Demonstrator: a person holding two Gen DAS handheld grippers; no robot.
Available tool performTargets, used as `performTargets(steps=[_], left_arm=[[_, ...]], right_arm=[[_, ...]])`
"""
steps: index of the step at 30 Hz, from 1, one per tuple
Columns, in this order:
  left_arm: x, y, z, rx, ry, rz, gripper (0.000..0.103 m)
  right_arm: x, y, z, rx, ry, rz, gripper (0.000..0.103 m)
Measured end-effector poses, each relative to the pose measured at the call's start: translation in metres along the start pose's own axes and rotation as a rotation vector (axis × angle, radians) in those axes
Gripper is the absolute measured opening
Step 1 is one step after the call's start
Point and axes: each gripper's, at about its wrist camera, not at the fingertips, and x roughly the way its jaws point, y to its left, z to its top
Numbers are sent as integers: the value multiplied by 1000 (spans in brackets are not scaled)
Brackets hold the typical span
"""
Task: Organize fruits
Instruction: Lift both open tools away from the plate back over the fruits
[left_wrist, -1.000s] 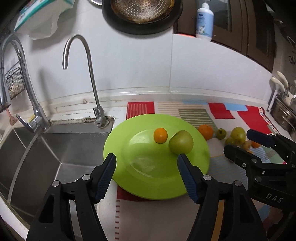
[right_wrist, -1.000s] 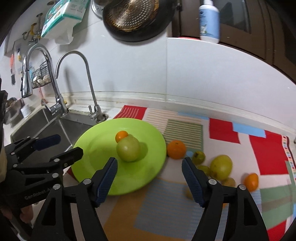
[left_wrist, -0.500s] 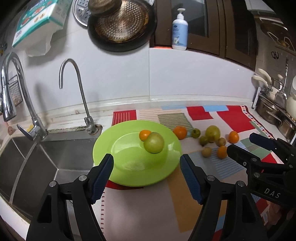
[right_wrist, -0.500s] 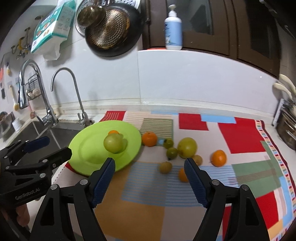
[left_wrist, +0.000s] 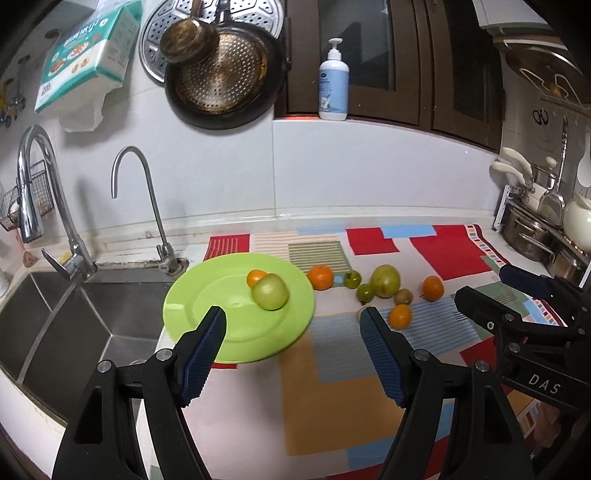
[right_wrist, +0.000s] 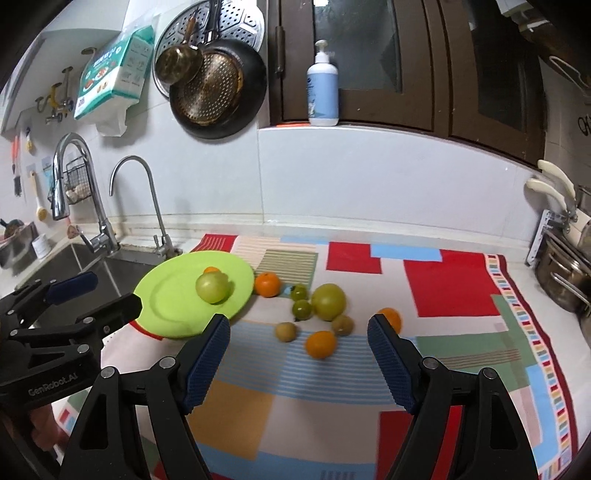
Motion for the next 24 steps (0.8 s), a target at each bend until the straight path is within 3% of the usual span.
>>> performTargets(steps=[13, 24], left_arm=[[0, -41, 2, 16, -29, 18, 74], [29, -62, 5, 57, -12, 13, 74]], right_arm=[[-13, -43, -1, -7, -31, -17, 77], [6, -74, -7, 15, 2, -47, 77]])
